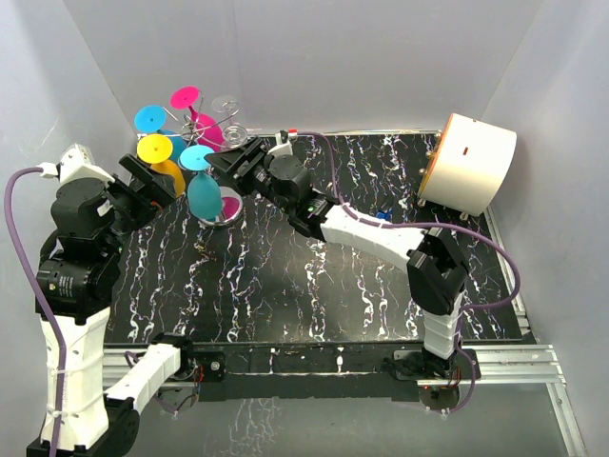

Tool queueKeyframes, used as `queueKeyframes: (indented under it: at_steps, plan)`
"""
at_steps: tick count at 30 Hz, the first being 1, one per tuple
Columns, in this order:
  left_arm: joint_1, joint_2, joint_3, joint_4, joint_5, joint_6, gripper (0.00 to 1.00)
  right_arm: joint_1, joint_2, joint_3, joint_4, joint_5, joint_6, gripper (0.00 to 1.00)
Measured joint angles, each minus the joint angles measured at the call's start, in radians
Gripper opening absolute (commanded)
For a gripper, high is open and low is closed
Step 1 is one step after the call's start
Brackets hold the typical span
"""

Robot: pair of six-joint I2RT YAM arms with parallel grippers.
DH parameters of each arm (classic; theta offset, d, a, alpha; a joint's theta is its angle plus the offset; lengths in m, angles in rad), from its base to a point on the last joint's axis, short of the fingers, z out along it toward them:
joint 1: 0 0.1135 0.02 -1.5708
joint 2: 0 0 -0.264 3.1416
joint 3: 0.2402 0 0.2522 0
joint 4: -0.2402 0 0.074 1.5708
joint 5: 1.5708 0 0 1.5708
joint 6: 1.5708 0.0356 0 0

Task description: Take the wine glass off the wine glass rack

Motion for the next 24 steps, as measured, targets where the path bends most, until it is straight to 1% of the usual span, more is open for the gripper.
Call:
queueKeyframes:
  at_steps: [3, 8, 12, 15, 24]
  plan:
    - [0.000, 0.000, 0.002, -0.003, 0.000, 0.007, 0.94, 0.000, 0.019, 0.030, 0.005, 0.019, 0.010, 0.42]
    - [0.000, -0.006, 0.005, -0.017, 0.000, 0.015, 0.95, 0.001, 0.052, 0.067, 0.009, 0.036, 0.030, 0.31]
    - [0.000, -0.013, 0.008, -0.027, 0.000, 0.020, 0.95, 0.001, 0.066, 0.078, 0.007, 0.040, 0.042, 0.25]
    - [0.000, -0.014, 0.013, -0.027, 0.000, 0.024, 0.95, 0.001, 0.066, 0.080, 0.007, 0.040, 0.051, 0.17]
    - [0.000, -0.014, 0.016, -0.027, 0.000, 0.026, 0.95, 0.001, 0.066, 0.080, 0.007, 0.040, 0.085, 0.10]
